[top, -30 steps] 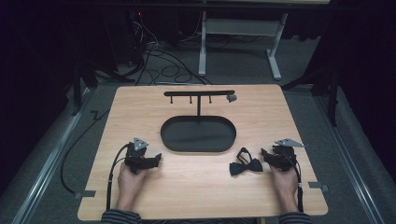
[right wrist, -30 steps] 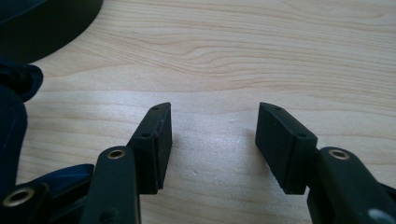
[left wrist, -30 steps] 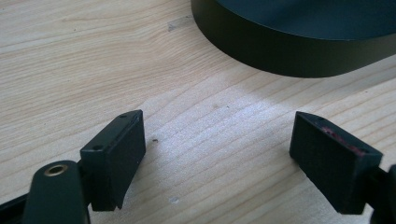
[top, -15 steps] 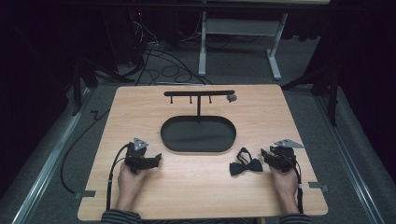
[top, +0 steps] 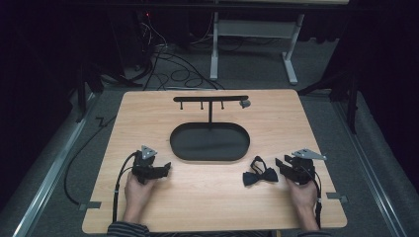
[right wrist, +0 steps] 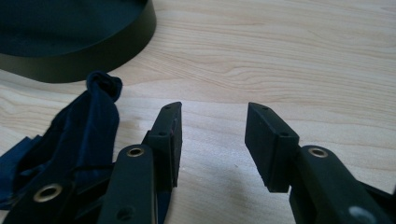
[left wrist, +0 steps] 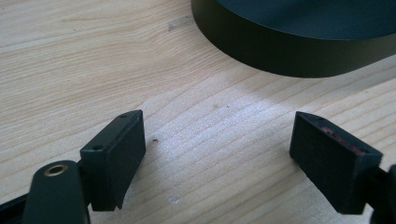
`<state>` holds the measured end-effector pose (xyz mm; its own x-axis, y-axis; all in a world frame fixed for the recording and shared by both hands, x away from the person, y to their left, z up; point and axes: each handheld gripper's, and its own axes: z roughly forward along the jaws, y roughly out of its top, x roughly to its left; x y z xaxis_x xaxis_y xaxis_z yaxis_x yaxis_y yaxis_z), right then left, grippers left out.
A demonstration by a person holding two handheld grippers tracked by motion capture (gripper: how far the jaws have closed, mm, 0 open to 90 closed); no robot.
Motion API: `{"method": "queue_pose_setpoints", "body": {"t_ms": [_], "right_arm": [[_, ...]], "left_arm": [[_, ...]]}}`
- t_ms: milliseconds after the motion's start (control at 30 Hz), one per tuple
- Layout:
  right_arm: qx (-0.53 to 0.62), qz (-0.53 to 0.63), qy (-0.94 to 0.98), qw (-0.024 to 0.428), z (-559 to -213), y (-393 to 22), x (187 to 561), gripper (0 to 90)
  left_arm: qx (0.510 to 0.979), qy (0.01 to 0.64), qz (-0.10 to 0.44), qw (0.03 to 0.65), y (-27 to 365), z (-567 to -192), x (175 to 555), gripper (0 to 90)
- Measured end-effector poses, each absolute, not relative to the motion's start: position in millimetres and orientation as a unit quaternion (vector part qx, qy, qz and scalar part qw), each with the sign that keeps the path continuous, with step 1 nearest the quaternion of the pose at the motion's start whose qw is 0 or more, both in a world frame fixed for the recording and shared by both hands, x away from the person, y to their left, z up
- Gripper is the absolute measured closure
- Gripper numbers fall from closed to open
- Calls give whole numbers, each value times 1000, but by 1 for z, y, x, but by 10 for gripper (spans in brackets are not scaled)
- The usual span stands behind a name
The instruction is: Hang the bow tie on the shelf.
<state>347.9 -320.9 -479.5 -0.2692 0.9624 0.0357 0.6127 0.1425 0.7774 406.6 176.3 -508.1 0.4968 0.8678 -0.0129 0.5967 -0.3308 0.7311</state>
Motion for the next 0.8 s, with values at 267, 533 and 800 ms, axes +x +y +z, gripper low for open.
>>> {"method": "queue_pose_setpoints", "body": {"t_ms": [267,533,800], "right_arm": [[542,368,716,242,-472,-316,340,585],[532,377,721,237,-468,-310,334,585],[521,386,726,230,-463,-303,332,585]], "left_arm": [[793,462,194,347,176,-508,407,188],[792,462,195,348,176,-508,407,188],[792,462,194,348,176,-508,407,188]]}}
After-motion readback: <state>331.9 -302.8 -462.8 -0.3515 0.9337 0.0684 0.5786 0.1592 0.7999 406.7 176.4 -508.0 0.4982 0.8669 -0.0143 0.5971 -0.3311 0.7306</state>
